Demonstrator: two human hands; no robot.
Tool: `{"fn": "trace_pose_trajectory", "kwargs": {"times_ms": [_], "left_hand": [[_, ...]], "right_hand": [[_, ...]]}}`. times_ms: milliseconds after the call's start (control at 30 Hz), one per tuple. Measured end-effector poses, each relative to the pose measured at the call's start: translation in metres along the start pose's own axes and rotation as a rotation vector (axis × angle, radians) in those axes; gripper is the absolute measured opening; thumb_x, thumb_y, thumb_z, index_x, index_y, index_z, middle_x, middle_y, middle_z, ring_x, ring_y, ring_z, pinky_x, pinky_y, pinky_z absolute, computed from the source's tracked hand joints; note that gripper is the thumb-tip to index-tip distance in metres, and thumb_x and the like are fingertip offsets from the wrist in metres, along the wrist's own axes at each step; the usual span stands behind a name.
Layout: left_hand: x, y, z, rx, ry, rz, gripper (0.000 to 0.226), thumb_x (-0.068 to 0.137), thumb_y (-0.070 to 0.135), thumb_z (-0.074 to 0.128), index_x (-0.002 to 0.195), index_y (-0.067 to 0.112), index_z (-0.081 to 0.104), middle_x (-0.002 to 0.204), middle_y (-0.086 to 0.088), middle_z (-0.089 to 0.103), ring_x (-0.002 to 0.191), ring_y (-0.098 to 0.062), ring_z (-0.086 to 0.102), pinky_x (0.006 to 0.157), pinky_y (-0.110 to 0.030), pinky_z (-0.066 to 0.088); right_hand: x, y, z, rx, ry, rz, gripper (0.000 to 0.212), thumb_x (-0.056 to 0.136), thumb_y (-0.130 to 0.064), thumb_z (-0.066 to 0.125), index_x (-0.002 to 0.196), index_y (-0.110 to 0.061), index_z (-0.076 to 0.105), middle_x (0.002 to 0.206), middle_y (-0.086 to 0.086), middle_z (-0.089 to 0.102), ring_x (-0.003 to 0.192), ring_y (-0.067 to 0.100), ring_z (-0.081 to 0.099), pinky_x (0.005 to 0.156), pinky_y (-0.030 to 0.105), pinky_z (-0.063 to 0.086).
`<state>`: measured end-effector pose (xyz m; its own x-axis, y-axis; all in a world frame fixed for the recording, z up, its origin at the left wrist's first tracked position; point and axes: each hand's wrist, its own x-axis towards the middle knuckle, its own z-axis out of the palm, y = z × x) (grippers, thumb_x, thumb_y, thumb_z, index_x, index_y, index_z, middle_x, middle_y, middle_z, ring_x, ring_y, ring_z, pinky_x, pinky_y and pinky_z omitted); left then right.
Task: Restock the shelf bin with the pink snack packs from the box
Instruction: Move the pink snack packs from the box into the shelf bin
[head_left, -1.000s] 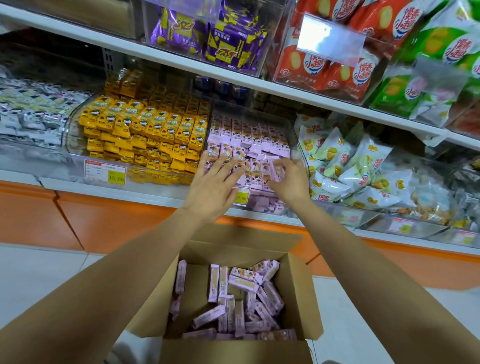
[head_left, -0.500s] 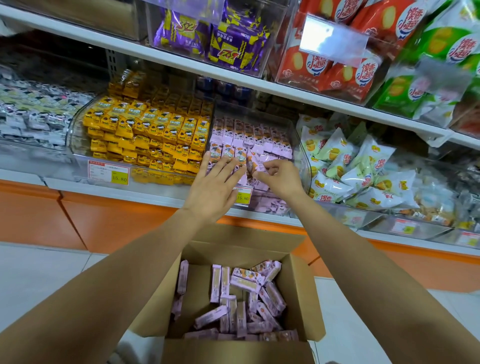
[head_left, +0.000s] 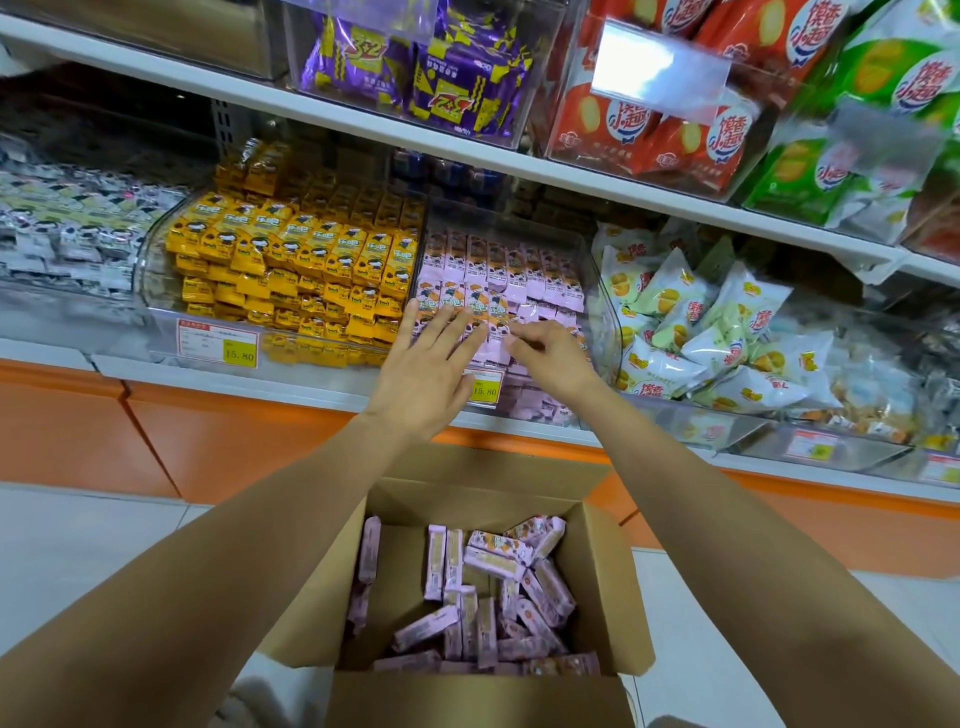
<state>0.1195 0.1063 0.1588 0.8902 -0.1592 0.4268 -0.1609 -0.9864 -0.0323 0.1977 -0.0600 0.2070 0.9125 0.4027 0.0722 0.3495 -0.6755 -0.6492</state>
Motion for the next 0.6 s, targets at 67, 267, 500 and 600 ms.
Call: {"fn": "trace_pose_trajectory", "kwargs": {"times_ms": [67, 267, 500, 600], "left_hand": [[-0.004, 0.001, 0.001, -0.005, 0.021, 0.003, 0.061, 0.094, 0.037, 0.02, 0.15, 0.016, 0.032, 0.157, -0.009, 0.03, 0.146, -0.027, 0.022, 0.119, -0.053, 0.0], [-0.034, 0.02, 0.002, -0.058, 0.252, 0.033, 0.047, 0.084, 0.02, 0.048, 0.129, 0.009, 0.053, 0.128, -0.012, 0.052, 0.12, -0.031, 0.045, 0.11, -0.047, 0.027], [-0.112, 0.036, 0.071, -0.123, 0.028, -0.035, 0.033, 0.071, 0.018, 0.067, 0.103, 0.012, 0.06, 0.105, -0.012, 0.057, 0.1, -0.032, 0.047, 0.09, -0.043, 0.035], [-0.156, 0.031, 0.118, -0.113, -0.288, -0.166, 0.041, 0.075, 0.022, 0.064, 0.114, 0.008, 0.063, 0.132, -0.02, 0.053, 0.126, -0.04, 0.045, 0.106, -0.052, 0.035]], "right_hand": [[-0.009, 0.002, -0.001, -0.009, 0.062, -0.058, 0.037, 0.096, -0.021, 0.056, 0.126, 0.001, 0.058, 0.114, 0.022, 0.056, 0.098, 0.03, 0.058, 0.094, 0.038, 0.046], [-0.067, 0.013, 0.012, 0.083, 0.366, -0.335, 0.015, 0.094, -0.009, 0.054, 0.098, -0.011, 0.068, 0.088, -0.015, 0.057, 0.077, -0.005, 0.053, 0.068, 0.01, 0.038], [-0.106, 0.102, 0.094, -0.026, -0.119, -0.027, 0.021, 0.091, -0.02, 0.057, 0.111, -0.018, 0.066, 0.101, 0.0, 0.064, 0.082, 0.013, 0.062, 0.078, 0.032, 0.05], [-0.127, 0.15, 0.137, -0.077, -0.445, 0.209, 0.043, 0.096, -0.023, 0.057, 0.137, -0.015, 0.048, 0.136, 0.011, 0.049, 0.121, 0.027, 0.052, 0.102, 0.035, 0.041]]}}
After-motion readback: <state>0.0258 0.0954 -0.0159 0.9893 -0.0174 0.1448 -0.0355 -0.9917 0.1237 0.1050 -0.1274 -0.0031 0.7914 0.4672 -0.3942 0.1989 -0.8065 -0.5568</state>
